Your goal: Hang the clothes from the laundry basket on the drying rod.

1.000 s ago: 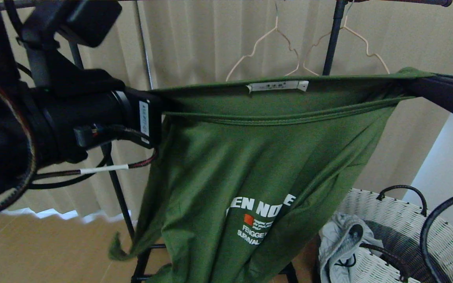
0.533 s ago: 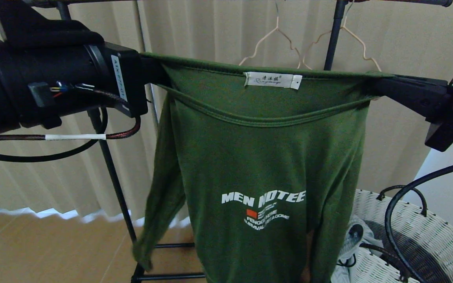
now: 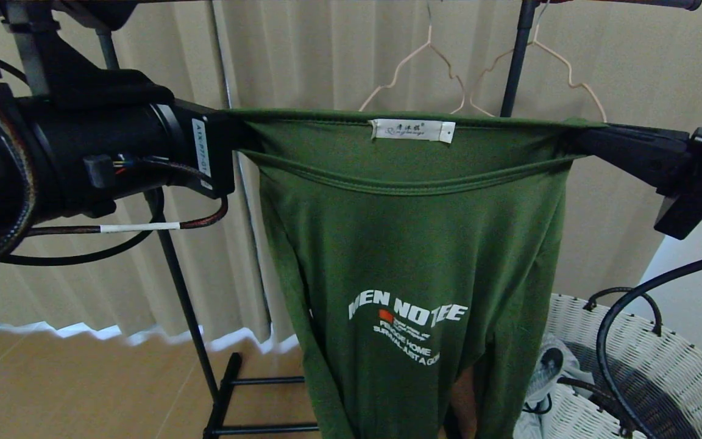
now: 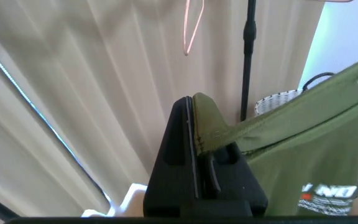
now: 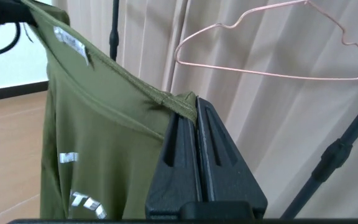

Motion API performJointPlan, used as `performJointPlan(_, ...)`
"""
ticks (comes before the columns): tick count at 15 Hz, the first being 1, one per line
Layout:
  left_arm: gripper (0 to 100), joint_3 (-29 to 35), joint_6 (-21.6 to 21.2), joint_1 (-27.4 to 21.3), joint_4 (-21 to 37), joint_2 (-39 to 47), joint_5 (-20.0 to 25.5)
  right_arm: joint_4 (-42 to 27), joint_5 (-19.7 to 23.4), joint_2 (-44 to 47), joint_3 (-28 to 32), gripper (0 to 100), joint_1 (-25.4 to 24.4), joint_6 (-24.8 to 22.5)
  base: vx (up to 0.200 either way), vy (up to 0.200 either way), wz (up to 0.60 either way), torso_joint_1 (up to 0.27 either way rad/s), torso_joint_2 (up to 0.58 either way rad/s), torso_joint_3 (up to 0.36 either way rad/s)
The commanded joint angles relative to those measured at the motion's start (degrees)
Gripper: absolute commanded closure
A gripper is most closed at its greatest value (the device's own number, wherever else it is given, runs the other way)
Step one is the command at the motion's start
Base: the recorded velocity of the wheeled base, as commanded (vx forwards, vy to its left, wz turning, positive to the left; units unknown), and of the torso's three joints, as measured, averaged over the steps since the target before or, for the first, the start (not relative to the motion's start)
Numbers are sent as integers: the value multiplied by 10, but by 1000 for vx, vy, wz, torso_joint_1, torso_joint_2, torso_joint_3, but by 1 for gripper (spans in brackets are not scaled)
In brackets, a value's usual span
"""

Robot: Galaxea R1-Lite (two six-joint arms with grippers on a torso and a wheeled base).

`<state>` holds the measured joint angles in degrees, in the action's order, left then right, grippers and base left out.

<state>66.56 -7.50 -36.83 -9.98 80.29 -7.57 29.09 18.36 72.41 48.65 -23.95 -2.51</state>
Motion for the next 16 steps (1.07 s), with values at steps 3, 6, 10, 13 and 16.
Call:
performJointPlan(3,100,34,4,1,-7,38,-3,-50,6,-61,-1,100,0,1,0,0,0,0,0,0)
performJointPlan(6,100,71,5,1,-19,75,-17,-83,28,-98,-8,100,-2,2,0,0,0,0,0,0)
performJointPlan(10,100,96,6,1,-39,106,-43,-84,138,-151,-56,100,-4,2,0,0,0,0,0,0)
performJointPlan(13,100,93,6,0,-40,106,-42,-83,186,-164,-78,100,-5,2,0,0,0,0,0,0)
performJointPlan(16,100,89,6,-1,-40,105,-42,-83,187,-163,-77,100,-4,2,0,0,0,0,0,0)
